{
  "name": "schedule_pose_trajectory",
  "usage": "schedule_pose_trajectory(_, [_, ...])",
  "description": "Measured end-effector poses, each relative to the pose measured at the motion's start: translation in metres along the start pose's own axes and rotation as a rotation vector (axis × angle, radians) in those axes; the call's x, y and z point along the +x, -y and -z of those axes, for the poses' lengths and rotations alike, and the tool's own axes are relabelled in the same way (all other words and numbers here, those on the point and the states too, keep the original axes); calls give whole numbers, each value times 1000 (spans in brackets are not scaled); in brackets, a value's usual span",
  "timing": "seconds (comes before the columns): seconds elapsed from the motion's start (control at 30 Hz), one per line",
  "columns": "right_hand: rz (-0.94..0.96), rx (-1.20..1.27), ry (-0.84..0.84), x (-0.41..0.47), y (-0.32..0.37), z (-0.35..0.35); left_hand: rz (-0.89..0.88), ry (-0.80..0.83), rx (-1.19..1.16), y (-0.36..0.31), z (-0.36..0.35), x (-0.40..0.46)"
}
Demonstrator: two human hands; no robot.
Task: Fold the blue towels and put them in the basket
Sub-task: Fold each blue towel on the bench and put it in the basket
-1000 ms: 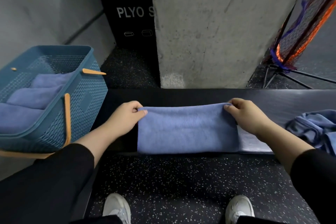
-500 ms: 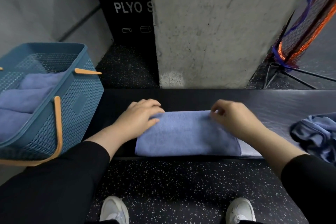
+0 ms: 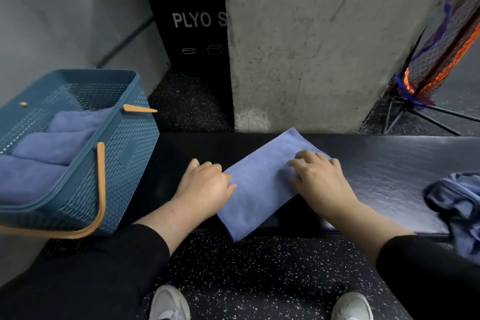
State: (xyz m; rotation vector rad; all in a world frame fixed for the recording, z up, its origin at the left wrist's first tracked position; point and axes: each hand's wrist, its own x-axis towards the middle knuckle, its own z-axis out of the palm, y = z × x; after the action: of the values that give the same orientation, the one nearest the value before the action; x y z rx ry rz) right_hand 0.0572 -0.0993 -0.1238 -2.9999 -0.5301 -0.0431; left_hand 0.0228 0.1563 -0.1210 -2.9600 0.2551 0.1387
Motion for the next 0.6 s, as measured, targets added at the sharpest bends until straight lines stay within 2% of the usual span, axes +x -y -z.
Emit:
schedule_pose_trajectory(0.07, [19,91,-15,-4,15,3,28,29,-5,-6,3,-5])
schedule_pose_trajectory(0.17, [96,111,69,-14,31,-5,21,22,-36,-6,6,-9])
schedule_pose_trajectory(0.3, [137,80,57,-6,19,-15,-123,114,-332,11,1,-10])
schedule_pose_trajectory(0.4, [91,139,75,-1,1,-18,-272,13,-332,21,-9,-13])
schedule_pose_trajectory(0.47, [95,136,-39,-2,-7,-18,-321,-50,-294,22,-14,-15])
schedule_pose_trajectory(0.53, [206,138,-116,-6,-10,-13,-394,-70,-270,19,-17,-19])
schedule_pose_trajectory(0.6, [387,185,-86,-14,-15,-11,-446,-35,-233,17,-21,-24])
